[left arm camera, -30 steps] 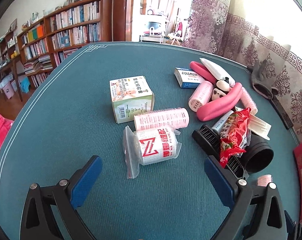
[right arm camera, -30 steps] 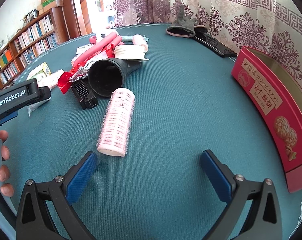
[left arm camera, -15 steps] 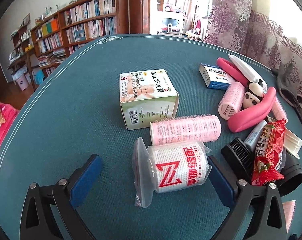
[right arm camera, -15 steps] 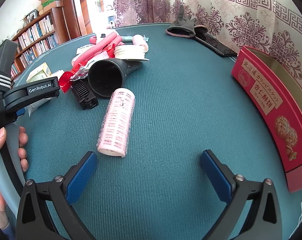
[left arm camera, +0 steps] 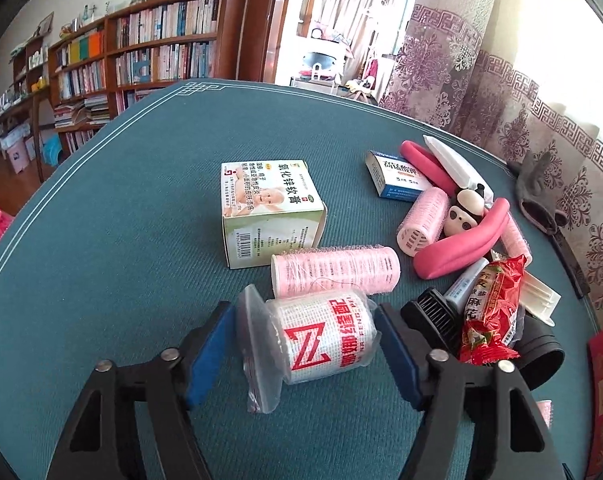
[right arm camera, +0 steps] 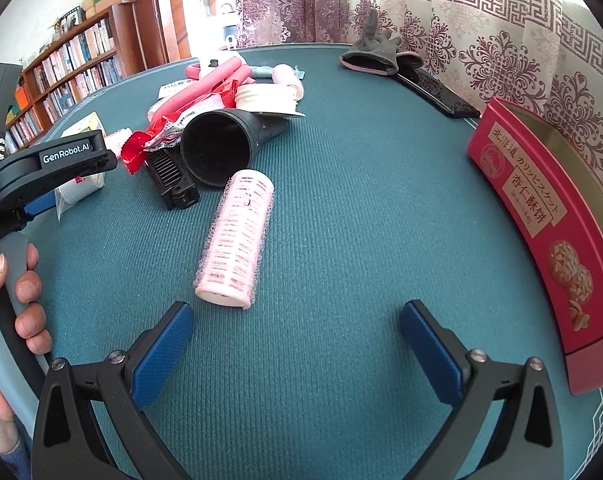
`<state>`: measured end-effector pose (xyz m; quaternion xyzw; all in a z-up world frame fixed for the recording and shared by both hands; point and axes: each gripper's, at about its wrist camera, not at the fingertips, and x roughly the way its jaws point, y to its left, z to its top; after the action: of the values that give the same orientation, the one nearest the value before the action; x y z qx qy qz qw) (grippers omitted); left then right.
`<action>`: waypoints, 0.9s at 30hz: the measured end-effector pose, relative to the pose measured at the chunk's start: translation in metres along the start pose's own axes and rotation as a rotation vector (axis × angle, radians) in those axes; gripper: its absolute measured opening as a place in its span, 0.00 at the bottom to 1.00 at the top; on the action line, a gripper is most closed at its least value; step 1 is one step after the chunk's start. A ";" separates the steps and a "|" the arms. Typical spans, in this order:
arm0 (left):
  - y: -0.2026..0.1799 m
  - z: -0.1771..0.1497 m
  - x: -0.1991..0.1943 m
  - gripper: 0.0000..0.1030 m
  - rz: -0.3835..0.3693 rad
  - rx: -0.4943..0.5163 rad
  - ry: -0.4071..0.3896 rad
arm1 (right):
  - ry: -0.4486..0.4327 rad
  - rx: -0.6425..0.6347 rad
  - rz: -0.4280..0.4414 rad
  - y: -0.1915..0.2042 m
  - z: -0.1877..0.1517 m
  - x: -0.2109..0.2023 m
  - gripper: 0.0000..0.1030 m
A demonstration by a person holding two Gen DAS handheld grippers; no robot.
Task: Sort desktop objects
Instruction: 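Grasp the bagged tape roll with the left tool while the right tool grasps a pink roller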
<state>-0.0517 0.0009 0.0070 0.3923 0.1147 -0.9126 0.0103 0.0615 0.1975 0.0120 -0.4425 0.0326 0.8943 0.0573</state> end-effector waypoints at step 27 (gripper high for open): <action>-0.014 -0.004 -0.037 0.49 -0.110 0.056 -0.074 | -0.082 0.037 0.132 -0.010 0.012 -0.011 0.29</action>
<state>-0.0249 0.0127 0.0342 0.3516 0.1101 -0.9285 -0.0464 0.0598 0.2081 0.0276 -0.4012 0.0759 0.9128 0.0078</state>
